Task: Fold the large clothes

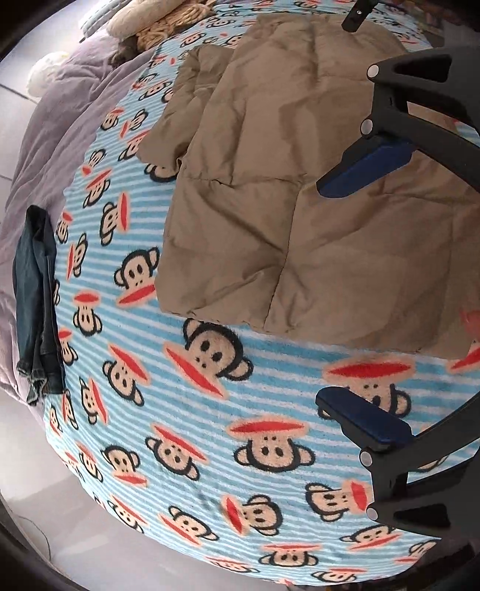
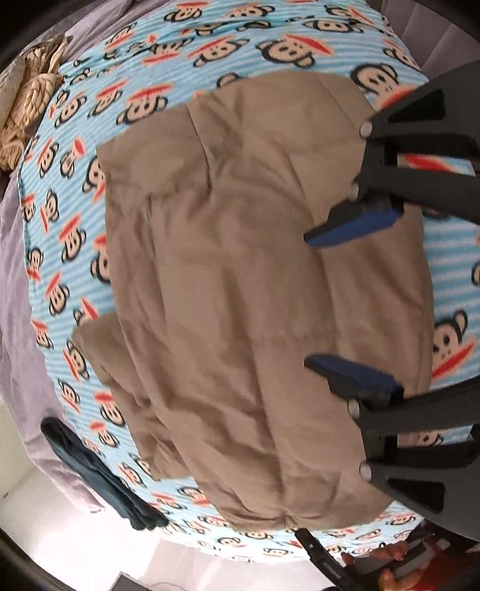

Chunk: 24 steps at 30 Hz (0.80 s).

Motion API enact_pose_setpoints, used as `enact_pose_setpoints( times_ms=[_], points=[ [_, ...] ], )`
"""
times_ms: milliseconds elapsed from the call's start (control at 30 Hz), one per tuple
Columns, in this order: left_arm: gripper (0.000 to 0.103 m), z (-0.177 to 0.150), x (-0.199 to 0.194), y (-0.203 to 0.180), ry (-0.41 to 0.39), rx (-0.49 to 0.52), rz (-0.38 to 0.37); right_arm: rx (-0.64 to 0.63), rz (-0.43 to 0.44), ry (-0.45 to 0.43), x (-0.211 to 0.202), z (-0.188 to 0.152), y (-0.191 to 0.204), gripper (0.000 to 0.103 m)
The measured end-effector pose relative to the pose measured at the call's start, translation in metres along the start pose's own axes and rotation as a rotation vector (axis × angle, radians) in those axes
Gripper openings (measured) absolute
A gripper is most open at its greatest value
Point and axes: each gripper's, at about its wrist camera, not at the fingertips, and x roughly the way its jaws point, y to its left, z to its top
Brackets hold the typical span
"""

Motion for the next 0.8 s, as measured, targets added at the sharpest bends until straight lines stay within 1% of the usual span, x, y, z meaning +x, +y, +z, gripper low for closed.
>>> enact_pose_setpoints(
  times_ms=[33,133,233,333,467,600,667,800],
  points=[
    [0.102,0.000,0.000,0.001,0.000,0.009,-0.003,-0.003,-0.001,-0.003,0.000,-0.002,0.004,0.083],
    [0.102,0.001,0.002,0.003,0.000,0.031,-0.011,-0.021,-0.005,-0.008,0.001,-0.011,0.019,0.083],
    [0.102,0.001,0.008,0.005,0.012,0.063,-0.029,-0.048,-0.007,-0.005,0.004,-0.020,0.034,0.103],
    [0.102,0.001,0.013,0.008,0.027,0.075,-0.040,-0.058,-0.010,-0.005,0.006,-0.026,0.044,0.103],
    [0.102,0.000,0.012,0.016,0.024,0.076,-0.043,-0.044,-0.018,0.044,0.014,-0.032,0.054,0.103],
    [0.102,0.001,0.015,0.028,0.042,0.047,-0.097,-0.018,-0.001,0.087,0.021,-0.034,0.059,0.103],
    [0.102,0.000,0.018,0.029,0.052,0.042,-0.100,-0.020,0.001,0.100,0.023,-0.033,0.061,0.103],
    [0.102,-0.001,0.021,0.026,0.057,0.067,-0.128,-0.053,-0.004,0.114,0.025,-0.030,0.067,0.103]
  ],
)
